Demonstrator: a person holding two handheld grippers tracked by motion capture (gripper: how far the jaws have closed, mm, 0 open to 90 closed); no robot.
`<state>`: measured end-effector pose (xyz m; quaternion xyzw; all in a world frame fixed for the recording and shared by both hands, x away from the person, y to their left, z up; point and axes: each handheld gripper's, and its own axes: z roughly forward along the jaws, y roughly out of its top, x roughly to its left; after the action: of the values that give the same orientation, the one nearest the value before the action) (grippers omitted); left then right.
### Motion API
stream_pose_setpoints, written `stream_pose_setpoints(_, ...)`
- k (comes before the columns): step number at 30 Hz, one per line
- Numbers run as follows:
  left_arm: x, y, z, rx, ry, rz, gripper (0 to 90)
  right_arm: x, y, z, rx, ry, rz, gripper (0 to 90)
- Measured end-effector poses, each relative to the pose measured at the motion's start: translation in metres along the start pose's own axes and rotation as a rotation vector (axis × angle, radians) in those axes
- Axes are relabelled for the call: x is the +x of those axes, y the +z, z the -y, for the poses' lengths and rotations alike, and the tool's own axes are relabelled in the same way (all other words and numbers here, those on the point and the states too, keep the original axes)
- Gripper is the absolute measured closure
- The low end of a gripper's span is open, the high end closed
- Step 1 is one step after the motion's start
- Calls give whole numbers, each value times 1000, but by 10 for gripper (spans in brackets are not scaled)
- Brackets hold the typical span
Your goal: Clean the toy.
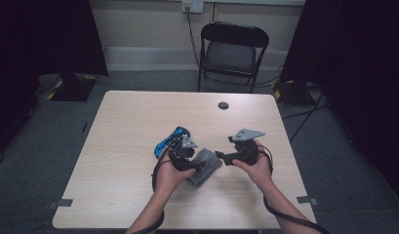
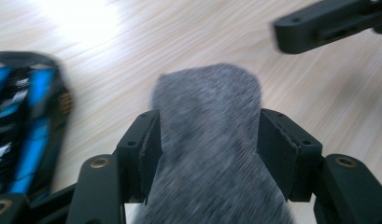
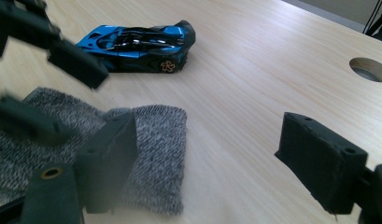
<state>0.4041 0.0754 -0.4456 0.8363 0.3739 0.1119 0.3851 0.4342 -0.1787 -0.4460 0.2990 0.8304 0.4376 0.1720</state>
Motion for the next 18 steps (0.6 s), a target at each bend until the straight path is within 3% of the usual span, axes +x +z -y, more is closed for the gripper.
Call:
stream_pose_setpoints(2,9,-6,4,12,-3,-1,485,2,-2,4,1,-4,-8,200)
stream_pose_setpoints(6,32,-14,21,36,-39,-33,531,10,-1,11,8,0,-30,204)
stream_pose_setpoints(8,33,-10,28,92,1,-45,562,15,1,15,20,-8,-30,212)
stream_pose_setpoints(11,25,-4,36,125,38,-4,571,21,5,20,40,-28,-37,219)
stream_pose_setpoints(14,15,-2,39,134,31,63,581,25,13,26,73,-56,-24,231)
stream_pose_setpoints(18,-3,7,39,112,38,124,580,23,22,31,97,-49,11,239)
